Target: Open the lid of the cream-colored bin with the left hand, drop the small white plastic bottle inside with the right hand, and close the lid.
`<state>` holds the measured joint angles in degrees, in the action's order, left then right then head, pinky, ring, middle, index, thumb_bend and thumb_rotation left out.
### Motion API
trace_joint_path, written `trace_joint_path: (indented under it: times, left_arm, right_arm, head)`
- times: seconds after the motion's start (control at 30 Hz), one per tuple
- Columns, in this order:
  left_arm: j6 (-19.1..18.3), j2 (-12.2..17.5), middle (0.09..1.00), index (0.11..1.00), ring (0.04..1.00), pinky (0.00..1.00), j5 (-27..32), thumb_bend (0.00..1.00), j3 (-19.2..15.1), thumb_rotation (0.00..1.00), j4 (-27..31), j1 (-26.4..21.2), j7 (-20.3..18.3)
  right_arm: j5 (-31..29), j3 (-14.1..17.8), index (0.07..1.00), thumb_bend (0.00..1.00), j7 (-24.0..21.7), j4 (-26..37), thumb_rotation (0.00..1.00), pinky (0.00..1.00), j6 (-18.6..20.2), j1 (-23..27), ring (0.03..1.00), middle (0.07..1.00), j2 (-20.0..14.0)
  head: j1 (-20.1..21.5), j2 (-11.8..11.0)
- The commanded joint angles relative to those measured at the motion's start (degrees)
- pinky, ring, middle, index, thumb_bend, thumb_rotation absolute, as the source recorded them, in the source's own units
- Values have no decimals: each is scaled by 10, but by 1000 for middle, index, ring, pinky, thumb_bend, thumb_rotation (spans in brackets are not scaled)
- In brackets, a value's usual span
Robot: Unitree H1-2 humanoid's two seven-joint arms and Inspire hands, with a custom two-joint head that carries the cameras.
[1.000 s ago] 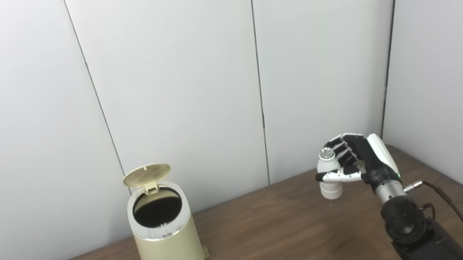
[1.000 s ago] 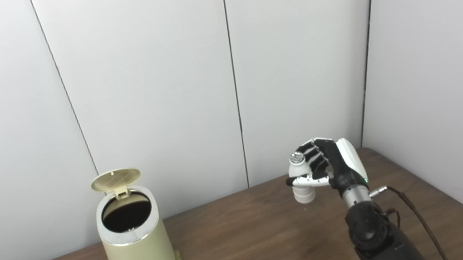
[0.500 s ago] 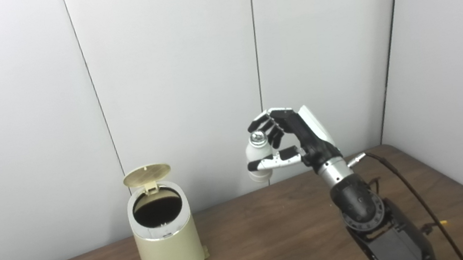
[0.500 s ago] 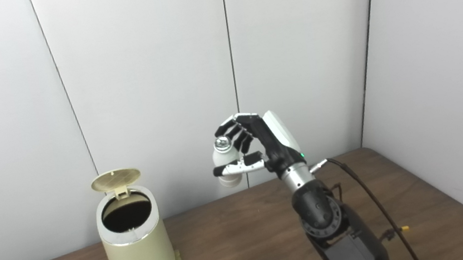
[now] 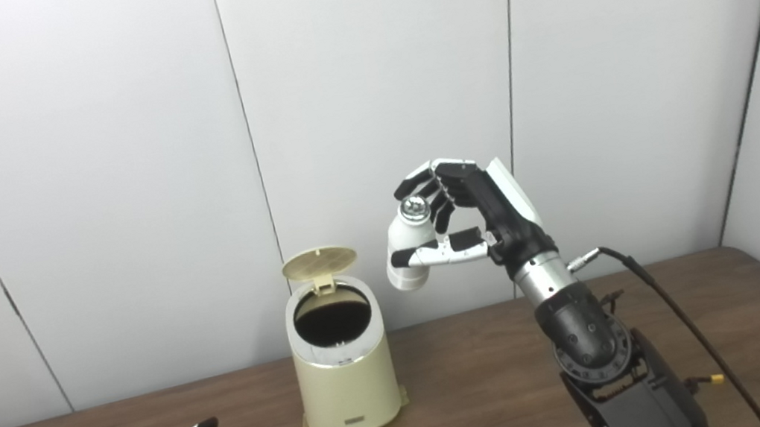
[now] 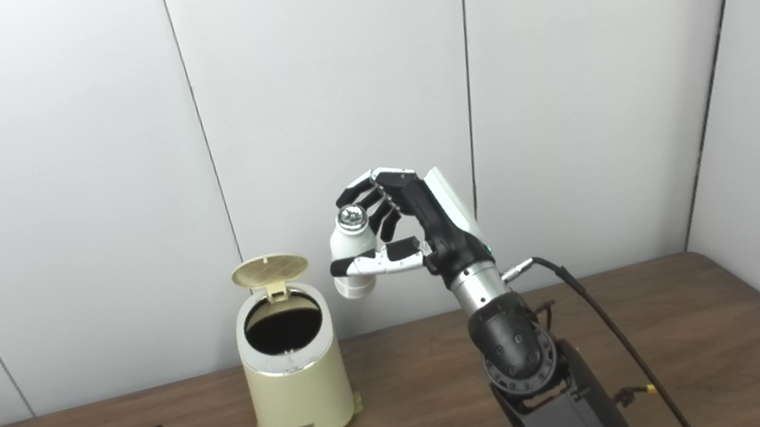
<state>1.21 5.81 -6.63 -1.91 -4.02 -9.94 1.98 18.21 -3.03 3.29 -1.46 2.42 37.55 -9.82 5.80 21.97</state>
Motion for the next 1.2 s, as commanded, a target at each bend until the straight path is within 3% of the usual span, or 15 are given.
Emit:
trace_joint_path:
  times: [0.0,0.43,1.17]
  left_arm:
    - [24,-6,811,826,753,686,-7,619,3,26,9,-18,11]
    - [24,-27,803,829,741,674,-27,637,16,72,3,-22,29]
    - [12,-39,806,827,746,667,-32,640,24,89,30,-13,31]
  right_arm:
    - [-6,1,548,510,1,16,0,280,-2,37,367,491,7]
    - [-17,-17,555,508,0,-35,0,285,-37,54,362,473,55]
    - [-7,-33,554,509,16,-152,0,285,-119,81,361,470,66]
  head:
    - [-6,-1]
    - [-52,2]
    - [-78,17]
